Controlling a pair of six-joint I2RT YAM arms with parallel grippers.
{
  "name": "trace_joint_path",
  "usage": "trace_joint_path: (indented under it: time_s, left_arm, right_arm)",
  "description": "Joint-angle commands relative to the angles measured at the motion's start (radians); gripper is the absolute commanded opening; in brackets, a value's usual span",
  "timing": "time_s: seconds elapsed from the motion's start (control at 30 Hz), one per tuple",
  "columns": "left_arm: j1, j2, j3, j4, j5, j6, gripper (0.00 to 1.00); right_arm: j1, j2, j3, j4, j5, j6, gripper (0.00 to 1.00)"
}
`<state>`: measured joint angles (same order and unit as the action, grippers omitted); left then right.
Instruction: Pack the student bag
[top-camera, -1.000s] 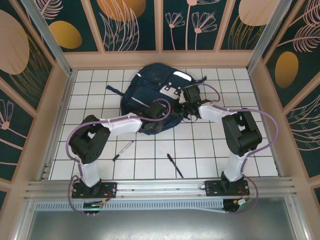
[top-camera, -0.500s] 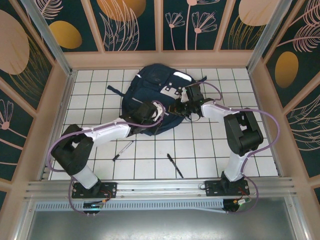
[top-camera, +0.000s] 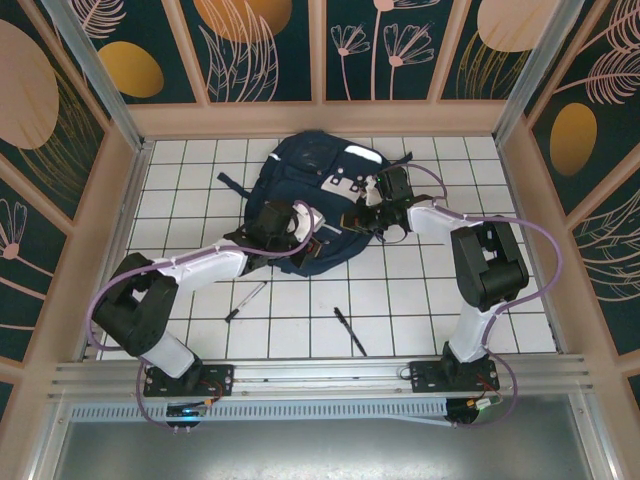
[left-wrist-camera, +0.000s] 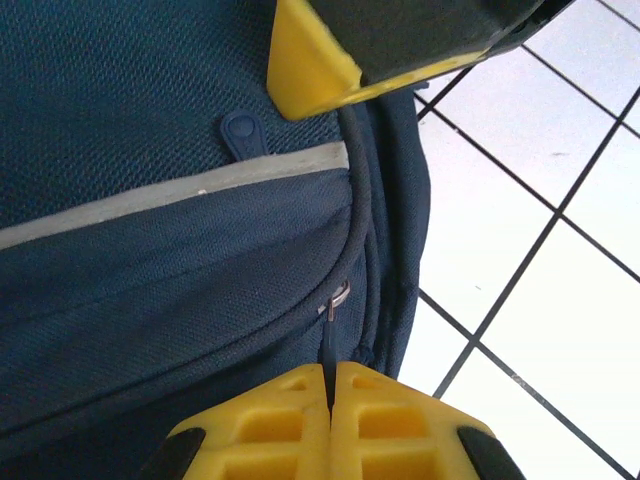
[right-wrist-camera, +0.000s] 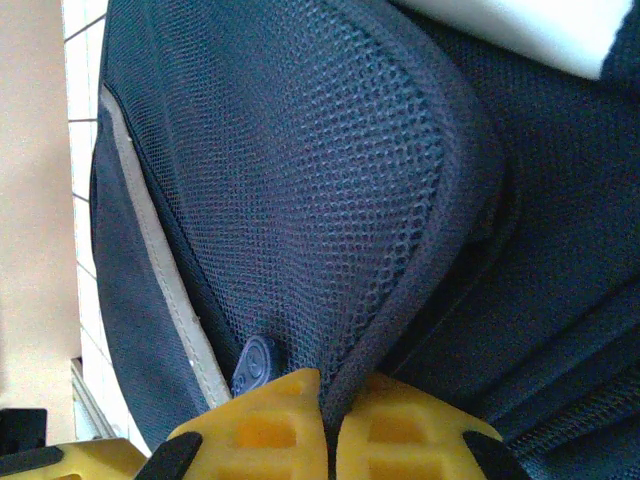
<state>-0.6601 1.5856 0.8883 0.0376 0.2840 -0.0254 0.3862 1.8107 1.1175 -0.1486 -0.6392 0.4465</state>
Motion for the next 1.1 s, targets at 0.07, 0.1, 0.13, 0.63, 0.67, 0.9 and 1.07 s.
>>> trace_joint_path:
  time_s: [0.07,0.1,0.13,0.63,0.67,0.9,1.07]
  left_arm:
    - [0.022,-0.049,-0.012,0.013,-0.039,0.052,0.0]
    - [0.027,-0.05,-0.016,0.01,-0.092,0.046,0.0]
    - [0.035,-0.048,-0.021,0.007,-0.142,0.04,0.0]
    - [0.158,-0.123,-0.093,0.058,-0.044,-0.074,0.0]
    - [0.15,-0.132,-0.115,0.089,-0.039,-0.096,0.0]
    - [0.028,-0.069,-0.042,0.108,-0.057,-0.168,0.0]
    - [-0.026,-0.064,-0.004,0.189,-0.031,-0.227,0.0]
  right_arm:
    - [-0.019,-0.008,0.021,-0.066,-0.026,-0.069,0.0]
    - [-0.025,-0.01,0.018,-0.063,-0.026,-0.07,0.0]
    - [-0.035,-0.011,0.016,-0.062,-0.031,-0.073,0.0]
    - [-0.207,0.018,0.012,-0.049,0.057,-0.059,0.1]
    - [-0.217,0.019,0.011,-0.043,0.062,-0.035,0.18]
    - [-0.209,-0.232,-0.176,0.027,0.096,0.24,0.53]
    - [-0.119,-0.346,-0.275,0.034,0.206,0.378,0.56]
